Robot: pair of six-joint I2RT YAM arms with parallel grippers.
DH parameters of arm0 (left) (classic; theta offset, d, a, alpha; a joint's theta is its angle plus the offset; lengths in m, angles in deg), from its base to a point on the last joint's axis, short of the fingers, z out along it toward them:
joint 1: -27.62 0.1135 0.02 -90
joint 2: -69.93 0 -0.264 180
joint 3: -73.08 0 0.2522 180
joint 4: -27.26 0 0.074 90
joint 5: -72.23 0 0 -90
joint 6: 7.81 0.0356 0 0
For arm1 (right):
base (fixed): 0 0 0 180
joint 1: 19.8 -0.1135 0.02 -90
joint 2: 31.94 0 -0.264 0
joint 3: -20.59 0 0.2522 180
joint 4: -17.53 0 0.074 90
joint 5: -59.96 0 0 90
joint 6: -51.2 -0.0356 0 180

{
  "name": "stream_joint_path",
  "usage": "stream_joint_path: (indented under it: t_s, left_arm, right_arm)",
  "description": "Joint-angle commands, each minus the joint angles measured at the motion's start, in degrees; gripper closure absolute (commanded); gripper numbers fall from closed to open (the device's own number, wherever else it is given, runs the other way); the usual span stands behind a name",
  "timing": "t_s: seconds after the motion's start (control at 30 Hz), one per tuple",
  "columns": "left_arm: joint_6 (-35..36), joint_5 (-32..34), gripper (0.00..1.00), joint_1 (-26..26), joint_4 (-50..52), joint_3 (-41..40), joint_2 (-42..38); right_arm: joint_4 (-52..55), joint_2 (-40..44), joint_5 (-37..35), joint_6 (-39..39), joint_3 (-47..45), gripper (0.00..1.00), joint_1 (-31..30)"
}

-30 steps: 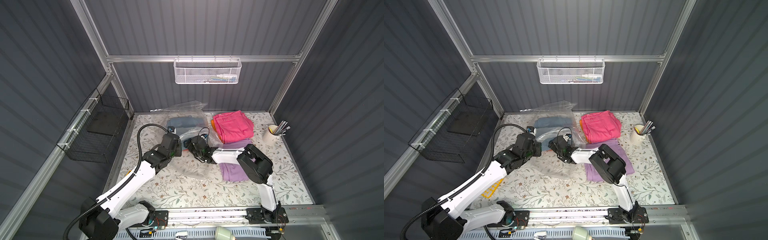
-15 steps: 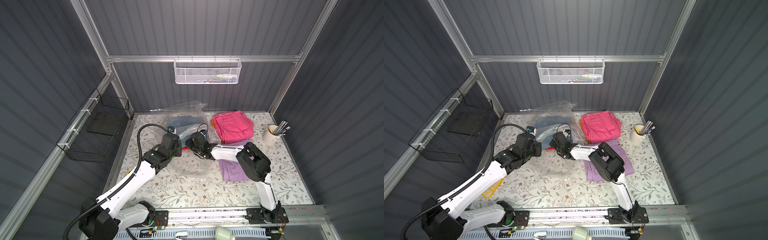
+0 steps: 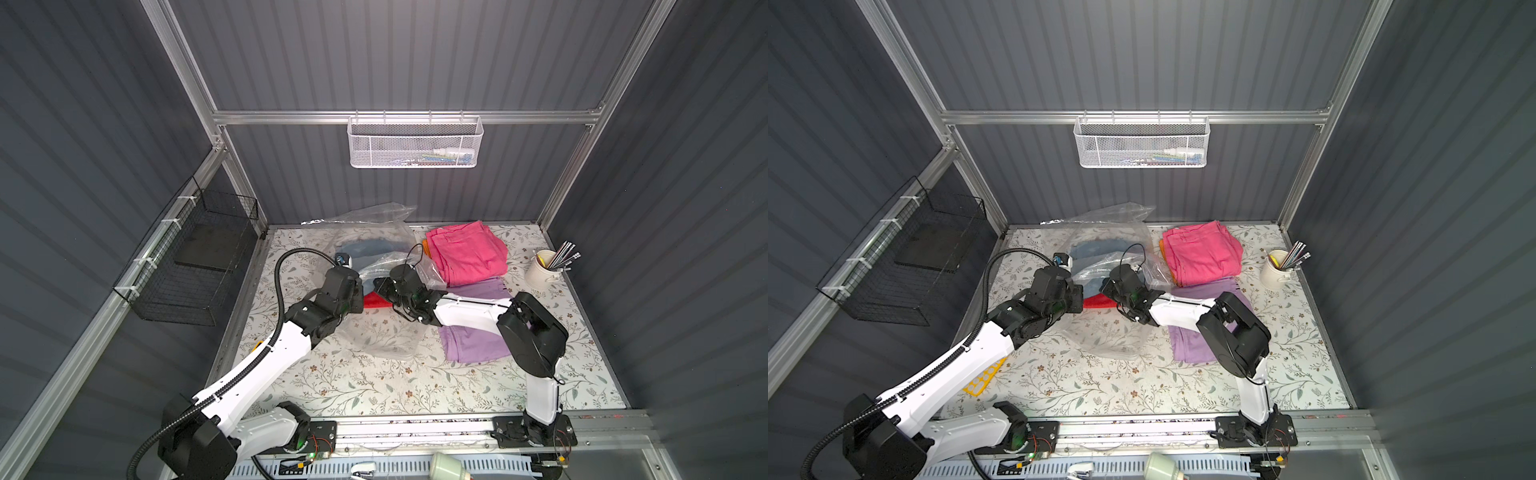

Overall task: Take the trousers out of the vacuum bag
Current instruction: Take out the trousers from the vacuum bag.

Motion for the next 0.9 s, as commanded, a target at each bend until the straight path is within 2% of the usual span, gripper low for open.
stream_joint_path:
  t_s: [0.0, 0.07, 0.2, 0.27, 0.37, 0.6, 0.87]
  left_arm:
    - [-0.73, 0.80, 1.00, 0.51, -0.30, -0.43, 0.56]
    - [-0.69, 0.76, 1.00, 0.55, -0.01, -0.15, 0.59]
    - [-0.73, 0.94, 1.00, 0.55, 0.55, -0.13, -0.24]
    - [-0.77, 1.06, 1.00, 0.55, 0.63, -0.48, -0.47]
    - [-1.13, 0.96, 1.00, 0.56, 0.58, -0.55, -0.37]
    - [-1.05, 0.97, 1.00, 0.55, 0.69, -0.14, -0.28]
    - [-1.14, 1.29, 1.00, 0.56, 1.19, -0.33, -0.70]
  right_arm:
    - [-3.76, -0.05, 0.34, -1.45, -1.53, 0.88, -1.35]
    - [-5.11, -1.33, 0.74, -2.99, -2.79, 0.81, -1.23]
    - [-6.59, -1.97, 0.36, -4.74, -5.33, 0.50, -1.37]
    - [-7.05, -1.71, 0.31, -5.70, -6.58, 0.41, -1.37]
    - [-7.64, -1.69, 0.77, -7.12, -7.93, 0.34, -1.34]
    - [-8.52, -2.54, 0.13, -7.80, -8.41, 0.33, -1.04]
    - [-7.10, -5.83, 0.22, -6.25, -3.40, 0.34, 0.90]
